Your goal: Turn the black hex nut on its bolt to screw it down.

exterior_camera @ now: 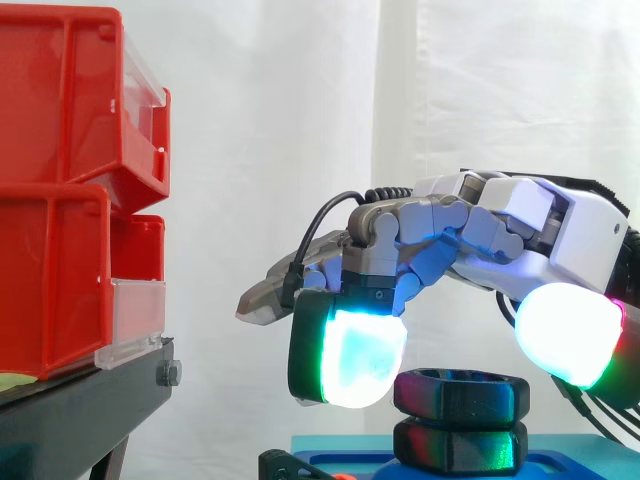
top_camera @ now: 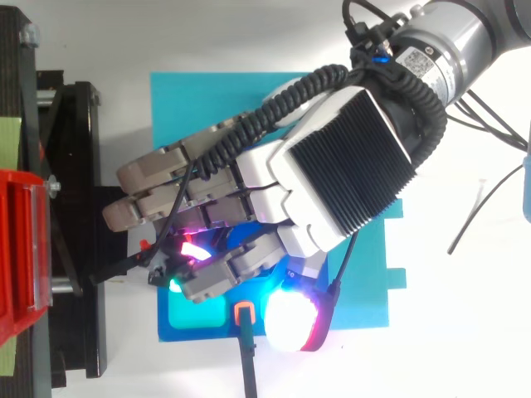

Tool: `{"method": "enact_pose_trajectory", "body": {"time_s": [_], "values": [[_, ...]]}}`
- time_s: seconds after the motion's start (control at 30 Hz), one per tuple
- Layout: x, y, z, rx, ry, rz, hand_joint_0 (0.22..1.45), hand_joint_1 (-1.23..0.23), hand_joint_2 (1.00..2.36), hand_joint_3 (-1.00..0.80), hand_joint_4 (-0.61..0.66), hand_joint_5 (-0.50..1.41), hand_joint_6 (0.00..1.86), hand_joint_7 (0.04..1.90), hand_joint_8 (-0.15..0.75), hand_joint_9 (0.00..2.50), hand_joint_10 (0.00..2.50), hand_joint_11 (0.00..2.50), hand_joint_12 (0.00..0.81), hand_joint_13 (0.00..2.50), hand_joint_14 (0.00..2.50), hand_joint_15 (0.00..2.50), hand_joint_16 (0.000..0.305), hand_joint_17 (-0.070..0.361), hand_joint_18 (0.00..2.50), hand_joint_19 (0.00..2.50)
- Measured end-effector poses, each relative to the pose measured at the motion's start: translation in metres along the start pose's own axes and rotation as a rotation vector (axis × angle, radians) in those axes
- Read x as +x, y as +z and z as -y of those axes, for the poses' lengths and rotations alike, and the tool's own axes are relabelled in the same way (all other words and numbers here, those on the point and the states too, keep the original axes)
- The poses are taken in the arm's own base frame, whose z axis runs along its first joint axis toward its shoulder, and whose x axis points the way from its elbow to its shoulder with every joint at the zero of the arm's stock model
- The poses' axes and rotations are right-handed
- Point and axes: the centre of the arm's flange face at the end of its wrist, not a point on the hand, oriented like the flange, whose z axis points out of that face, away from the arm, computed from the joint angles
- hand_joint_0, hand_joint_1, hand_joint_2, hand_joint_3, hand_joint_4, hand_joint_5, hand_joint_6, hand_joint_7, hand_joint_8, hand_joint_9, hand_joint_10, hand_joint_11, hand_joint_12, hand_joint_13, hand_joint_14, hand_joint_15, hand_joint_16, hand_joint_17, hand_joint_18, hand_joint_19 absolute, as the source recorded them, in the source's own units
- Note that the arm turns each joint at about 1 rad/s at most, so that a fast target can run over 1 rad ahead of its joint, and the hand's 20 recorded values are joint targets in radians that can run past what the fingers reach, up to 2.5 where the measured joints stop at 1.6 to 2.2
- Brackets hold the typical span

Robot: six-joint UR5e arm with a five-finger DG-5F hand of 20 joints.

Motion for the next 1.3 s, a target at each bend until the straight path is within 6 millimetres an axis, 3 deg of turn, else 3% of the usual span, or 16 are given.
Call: {"method": "enact_pose_trajectory", "body": {"time_s": [1.3], "values": [[-0.006,-0.047,0.027,-0.033,-0.018,-0.015,0.46,-0.15,1.00,-0.50,0.16,-0.03,0.62,1.27,0.308,1.06,0.01,0.23,0.382,0.58,0.00,0.10,0.055,0.124,0.53,0.24]]}}
